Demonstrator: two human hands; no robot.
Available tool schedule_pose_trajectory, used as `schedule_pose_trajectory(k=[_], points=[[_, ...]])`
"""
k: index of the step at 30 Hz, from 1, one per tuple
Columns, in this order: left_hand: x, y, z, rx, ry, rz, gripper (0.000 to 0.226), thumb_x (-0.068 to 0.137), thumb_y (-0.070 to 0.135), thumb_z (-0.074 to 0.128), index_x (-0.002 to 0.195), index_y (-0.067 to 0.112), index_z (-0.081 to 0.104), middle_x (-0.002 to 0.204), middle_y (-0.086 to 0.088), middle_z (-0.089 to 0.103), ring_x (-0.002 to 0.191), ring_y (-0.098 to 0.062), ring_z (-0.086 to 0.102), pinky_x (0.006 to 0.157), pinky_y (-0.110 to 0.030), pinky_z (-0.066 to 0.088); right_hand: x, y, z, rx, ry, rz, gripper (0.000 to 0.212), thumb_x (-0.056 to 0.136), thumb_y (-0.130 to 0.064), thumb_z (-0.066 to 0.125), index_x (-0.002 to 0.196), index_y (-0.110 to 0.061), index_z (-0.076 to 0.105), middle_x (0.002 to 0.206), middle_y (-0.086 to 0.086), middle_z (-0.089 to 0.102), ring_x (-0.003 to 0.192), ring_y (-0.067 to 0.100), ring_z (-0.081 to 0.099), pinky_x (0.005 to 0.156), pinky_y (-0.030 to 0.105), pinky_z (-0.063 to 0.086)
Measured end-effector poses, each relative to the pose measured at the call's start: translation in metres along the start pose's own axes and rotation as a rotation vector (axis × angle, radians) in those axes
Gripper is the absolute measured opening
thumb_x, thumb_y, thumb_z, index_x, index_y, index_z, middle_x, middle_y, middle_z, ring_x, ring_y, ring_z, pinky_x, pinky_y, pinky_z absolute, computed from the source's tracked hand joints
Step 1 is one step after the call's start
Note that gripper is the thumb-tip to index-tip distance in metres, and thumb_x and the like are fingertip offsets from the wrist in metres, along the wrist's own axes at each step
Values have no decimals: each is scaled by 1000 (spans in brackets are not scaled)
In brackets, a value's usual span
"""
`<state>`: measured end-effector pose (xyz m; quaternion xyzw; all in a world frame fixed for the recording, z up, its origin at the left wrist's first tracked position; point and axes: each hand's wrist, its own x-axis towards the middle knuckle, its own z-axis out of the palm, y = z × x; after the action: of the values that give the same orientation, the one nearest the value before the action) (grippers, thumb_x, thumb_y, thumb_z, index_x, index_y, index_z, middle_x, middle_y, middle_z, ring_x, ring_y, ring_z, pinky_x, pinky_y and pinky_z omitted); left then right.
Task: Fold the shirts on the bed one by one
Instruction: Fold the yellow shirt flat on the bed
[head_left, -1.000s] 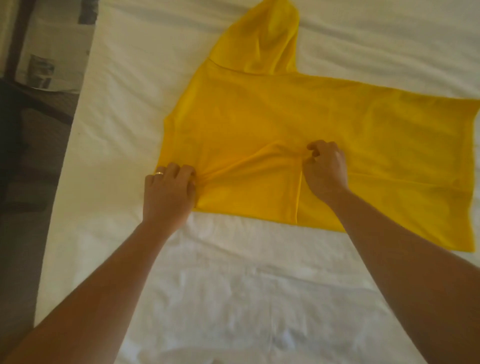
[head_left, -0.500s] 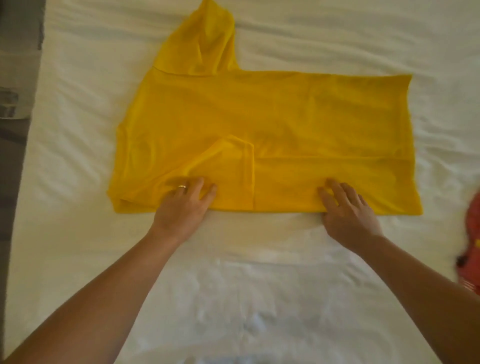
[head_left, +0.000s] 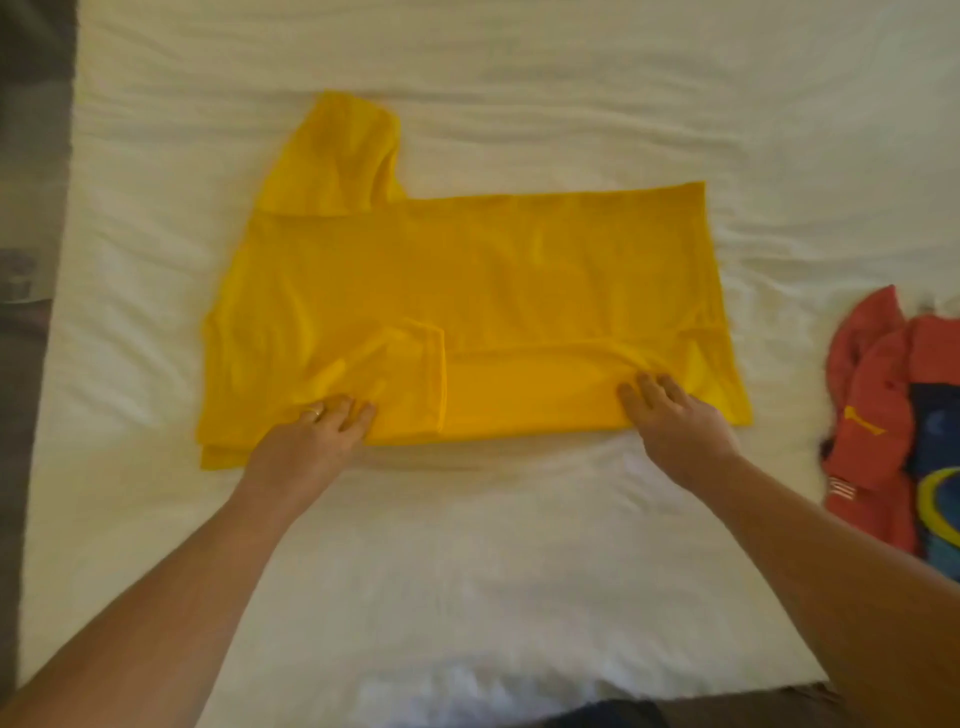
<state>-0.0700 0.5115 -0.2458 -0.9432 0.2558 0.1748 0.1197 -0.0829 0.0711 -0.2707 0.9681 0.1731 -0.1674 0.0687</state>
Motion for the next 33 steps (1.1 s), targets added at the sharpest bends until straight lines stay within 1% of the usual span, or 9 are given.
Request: schedule_pose_trajectory(k=[5,8,10,12,16,19,23,30,33], points=[[-61,40,15,-40,-69,86,65,68,-3,66,132,10,64,117,-22,69,83,-38,71,40,-37,53,-67,-15,12,39,-152,-21,54,77,-13,36,115,-2,73,116,30,67,95,51,69,52,51,59],[-78,58,18,-53,-220,39,82,48,-2,85,128,11,69,117,-23,68,73,-38,70,37,-35,49,-86,-21,11,47,-355,19,55,63,-15,62,116,-7,73,124,25,66,103,47,69,58,51,61],[-73,60,11,-61,-248,13,78,46,23,89,122,13,73,116,-19,67,72,-37,70,41,-35,51,-83,-19,6,48,-435,36,65,55,-27,70,118,-13,72,129,19,65,109,43,67,67,50,61],[-61,56,4,-82,-230,16,60,62,55,67,109,19,76,106,-12,68,72,-34,70,47,-36,54,-73,-18,-8,58,-396,13,56,64,-41,62,114,-18,72,126,16,65,106,41,67,71,48,59],[-20,47,-21,-158,-223,-30,62,79,70,31,87,23,70,91,-3,70,80,-32,71,58,-35,49,-35,-13,-35,151,-235,74,44,88,-45,38,110,-18,65,116,10,64,106,35,64,83,39,50],[22,38,-38,-243,-117,-116,55,86,62,31,95,21,66,99,-4,68,95,-31,70,65,-36,47,4,0,-42,223,-117,166,25,95,-33,50,105,-15,64,112,12,66,106,36,64,79,40,51],[79,15,-52,-273,11,-209,25,88,33,65,101,12,68,102,-12,63,97,-38,64,68,-47,53,60,26,-49,252,-61,250,21,92,-20,55,110,-11,63,116,16,62,112,38,59,81,44,51],[155,-4,-56,-93,94,-131,67,77,23,75,139,15,51,134,-13,54,114,-40,56,83,-50,48,131,69,-51,235,-91,324,70,83,-28,75,144,-22,41,139,15,41,120,43,49,89,52,52],[174,-3,-53,-56,107,-162,71,78,18,73,143,16,46,137,-11,53,119,-39,53,85,-50,44,144,77,-48,208,-92,291,84,80,-31,76,151,-25,32,149,11,33,125,42,46,90,49,51]])
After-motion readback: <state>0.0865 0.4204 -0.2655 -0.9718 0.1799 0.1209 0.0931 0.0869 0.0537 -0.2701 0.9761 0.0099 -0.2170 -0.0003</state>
